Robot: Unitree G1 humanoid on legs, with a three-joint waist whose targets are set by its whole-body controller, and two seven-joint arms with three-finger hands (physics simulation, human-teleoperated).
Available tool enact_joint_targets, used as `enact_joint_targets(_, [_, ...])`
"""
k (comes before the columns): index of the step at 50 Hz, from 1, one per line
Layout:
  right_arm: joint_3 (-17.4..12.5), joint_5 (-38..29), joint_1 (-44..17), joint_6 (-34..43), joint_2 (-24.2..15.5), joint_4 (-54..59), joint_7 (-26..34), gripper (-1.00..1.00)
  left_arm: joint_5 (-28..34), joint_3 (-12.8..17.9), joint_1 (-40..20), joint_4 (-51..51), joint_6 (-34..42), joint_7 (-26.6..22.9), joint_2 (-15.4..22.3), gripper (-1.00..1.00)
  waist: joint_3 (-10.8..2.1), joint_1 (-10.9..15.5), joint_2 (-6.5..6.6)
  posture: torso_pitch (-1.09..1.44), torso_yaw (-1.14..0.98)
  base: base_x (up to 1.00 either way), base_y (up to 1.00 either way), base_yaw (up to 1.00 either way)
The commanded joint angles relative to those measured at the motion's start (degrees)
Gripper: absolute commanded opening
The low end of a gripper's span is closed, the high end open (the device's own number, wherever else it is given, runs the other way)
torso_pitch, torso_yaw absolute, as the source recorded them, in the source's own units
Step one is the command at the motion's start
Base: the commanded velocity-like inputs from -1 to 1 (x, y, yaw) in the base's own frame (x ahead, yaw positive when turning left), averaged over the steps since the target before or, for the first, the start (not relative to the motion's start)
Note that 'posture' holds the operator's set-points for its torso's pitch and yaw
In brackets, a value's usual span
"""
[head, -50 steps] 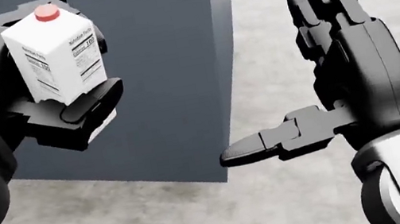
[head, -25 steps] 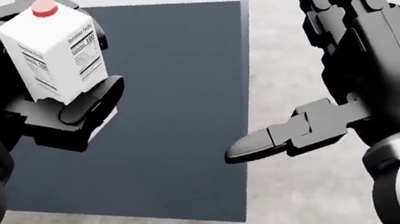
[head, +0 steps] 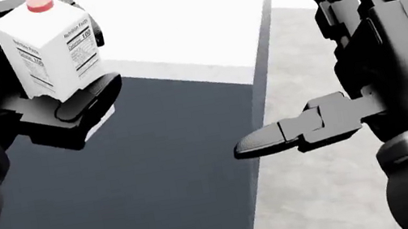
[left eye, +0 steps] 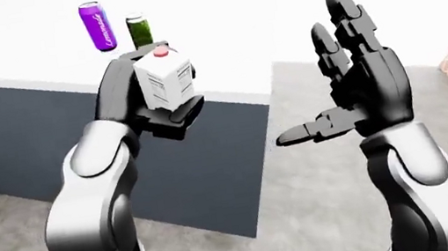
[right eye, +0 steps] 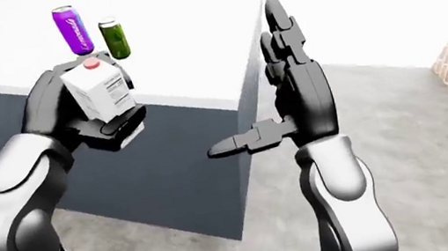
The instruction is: Move the drinks to the dining counter.
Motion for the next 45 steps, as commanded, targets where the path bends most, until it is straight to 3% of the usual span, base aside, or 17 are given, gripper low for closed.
enact_joint_targets(1, [0.26,0.13,-2.29,-1.35,-0.08,-2.84,-0.22,1.00,0.10,1.44,-2.94,-2.85,-1.99,0.26,0.92,-1.00,-2.69,0.47,-0.05,0.00,0.00,0.00,-0.30,0.00])
enact_joint_targets(6, [0.41,0.42,-2.20,-1.15,-0.03,-3.12,-0.30,1.00,0.10,1.47,-3.13,-2.88,-1.92,0.12,1.08,-1.00,-3.47,2.60,0.65,0.00,0.00,0.00,-0.30,0.00])
enact_joint_targets(10, [-0.53,2.84,-2.24,-0.07,0.30,-3.76,-0.24,1.00,0.10,1.44,-3.61,-3.22,-1.22,0.17,1.18,-1.00,-2.81,2.19,4.69,0.00,0.00,0.00,-0.55,-0.22])
enact_joint_targets(11, [-0.47,2.99,-2.14,-0.70,0.15,-3.13,-0.23,1.00,0.13,1.30,-3.50,-3.33,-1.23,0.16,1.16,-1.00,-3.56,3.24,3.18,0.00,0.00,0.00,0.00,-1.00])
enact_joint_targets(13, [-0.54,3.50,-2.17,-0.70,0.04,-3.39,-0.54,1.00,0.19,1.24,-3.52,-3.29,-1.23,0.13,1.13,-1.00,-3.68,2.95,3.20,0.00,0.00,0.00,0.00,-1.00])
enact_joint_targets(16, [0.13,3.08,-1.94,-1.03,-0.45,-3.39,-0.77,1.00,0.20,1.43,-3.74,-3.35,-1.04,-0.03,1.29,-1.00,-3.99,4.73,6.75,0.00,0.00,0.00,0.00,-0.78])
enact_joint_targets(17, [0.59,2.54,-1.89,-1.26,-0.53,-3.37,-0.73,1.00,0.18,1.50,-3.77,-3.48,-0.94,-0.10,1.38,-1.00,-2.90,5.24,3.85,0.00,0.00,0.00,0.00,0.00])
enact_joint_targets(18, [0.77,2.45,-1.81,-1.25,-0.41,-3.77,-0.53,1.00,0.15,1.65,-3.79,-3.50,-0.88,-0.18,1.51,-1.00,-2.16,4.58,4.60,0.00,0.00,0.00,0.00,0.00])
enact_joint_targets(20, [0.68,2.18,-1.96,-1.43,-0.36,-3.50,-0.25,1.00,0.04,2.02,-3.91,-3.73,-0.54,-0.21,1.73,-1.00,-3.23,4.77,4.90,0.00,0.00,0.00,0.00,0.00])
enact_joint_targets(23, [0.64,2.05,-2.43,-0.91,-0.31,-3.60,-0.22,1.00,-0.05,2.05,-4.12,-3.53,-0.59,-0.15,1.81,-1.00,-2.52,5.30,1.30,0.00,0.00,0.00,0.00,0.00])
enact_joint_targets(31, [0.89,1.56,-1.84,-2.60,0.01,-2.68,0.43,1.00,-0.45,3.18,-4.16,-0.95,-2.64,0.05,2.72,-1.00,-1.68,5.27,2.97,0.00,0.00,0.00,0.00,0.00])
enact_joint_targets(35, [0.93,2.49,-2.28,-1.55,0.50,-3.68,0.72,1.00,-1.10,3.57,-3.83,-0.92,-2.82,0.46,3.13,-1.00,-3.22,4.51,7.02,0.00,0.00,0.00,0.00,0.00])
enact_joint_targets(36, [1.13,2.28,-2.28,-1.38,0.43,-3.78,0.51,1.00,-1.28,3.61,-4.06,-1.09,-2.47,0.55,3.22,-1.00,-2.72,4.42,5.09,0.00,0.00,0.00,0.00,0.00])
enact_joint_targets(37, [1.07,2.38,-2.23,-1.48,0.56,-3.60,0.41,1.00,-1.42,3.58,-4.02,-1.01,-2.68,0.57,3.29,-1.00,-4.26,5.24,5.83,0.00,0.00,0.00,0.00,0.37])
enact_joint_targets(41, [1.02,2.56,-2.51,-0.53,0.49,-4.24,0.10,1.00,-1.76,3.62,-4.17,-1.33,-2.30,0.76,3.47,-1.00,-4.17,6.92,5.89,0.00,0.00,0.00,0.00,0.98])
enact_joint_targets(44, [1.49,1.42,-2.24,-1.36,-0.12,-3.54,0.06,1.00,-1.98,3.42,-4.22,-1.97,-1.75,0.95,3.48,-1.00,-3.03,5.33,3.72,0.00,0.00,0.00,0.13,0.67])
enact_joint_targets(45, [1.28,1.64,-2.18,-1.69,0.14,-3.34,0.33,1.00,-2.04,3.43,-4.41,-2.02,-1.53,1.03,3.49,-1.00,-1.86,5.56,1.32,0.00,0.00,0.00,0.00,0.00])
